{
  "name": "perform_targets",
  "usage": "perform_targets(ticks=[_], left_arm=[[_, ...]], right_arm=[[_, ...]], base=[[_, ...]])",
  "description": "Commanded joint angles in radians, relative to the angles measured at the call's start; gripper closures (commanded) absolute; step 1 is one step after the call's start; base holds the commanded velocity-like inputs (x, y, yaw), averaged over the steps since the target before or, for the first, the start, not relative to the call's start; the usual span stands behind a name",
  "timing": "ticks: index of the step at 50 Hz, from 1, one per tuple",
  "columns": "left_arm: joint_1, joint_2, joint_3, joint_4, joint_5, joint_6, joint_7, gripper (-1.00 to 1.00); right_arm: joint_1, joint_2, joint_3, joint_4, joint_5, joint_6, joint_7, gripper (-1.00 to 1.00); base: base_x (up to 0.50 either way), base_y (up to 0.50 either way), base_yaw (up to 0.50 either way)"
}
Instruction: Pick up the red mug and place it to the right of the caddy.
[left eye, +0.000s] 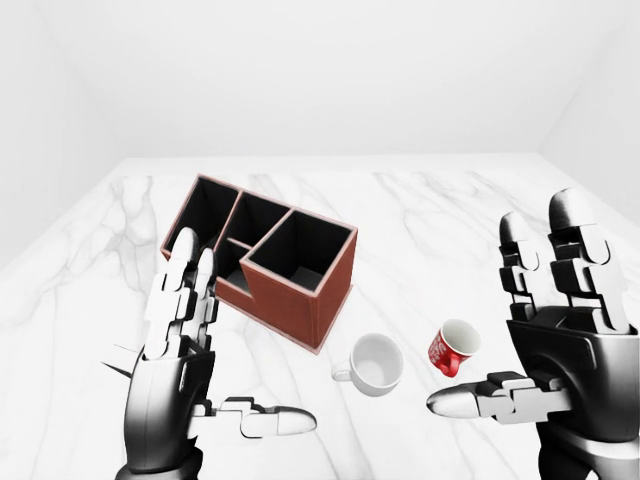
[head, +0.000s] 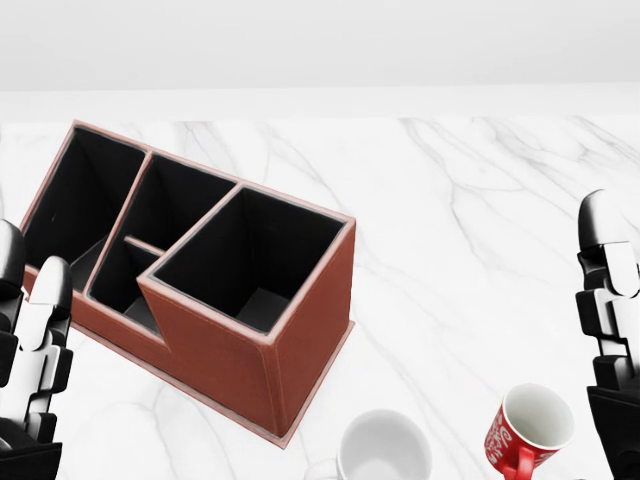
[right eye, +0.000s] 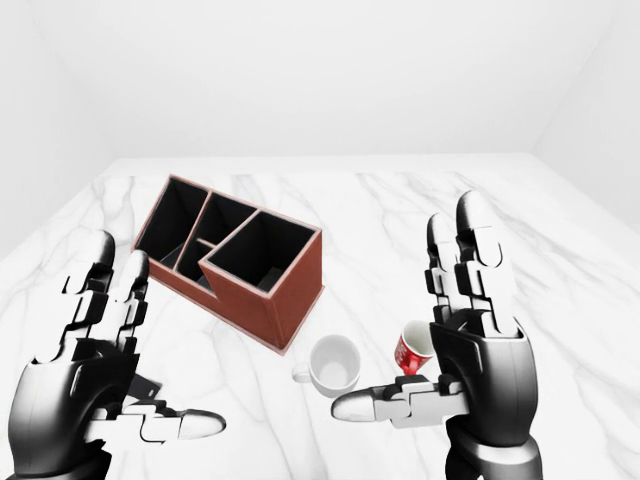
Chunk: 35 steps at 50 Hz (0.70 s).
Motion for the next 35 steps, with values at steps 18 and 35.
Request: perform_targets(ticks=[18, 35], left_arm=[[0.012, 0.009, -0.008, 0.000, 0.000, 0.000, 0.004, -1.00], [0.012, 0.007, -0.010, 0.000, 0.003, 0.000, 0.004, -1.00]], right_arm=[[0.034, -0.001, -0.009, -0.004, 0.072, 0.000, 0.017, -1.00], [0.035, -0.052, -0.006, -0.004, 0.125, 0.000, -0.045, -1.00]], base=[[0.25, -0.08, 0.00], [0.00, -0.23, 0.00]])
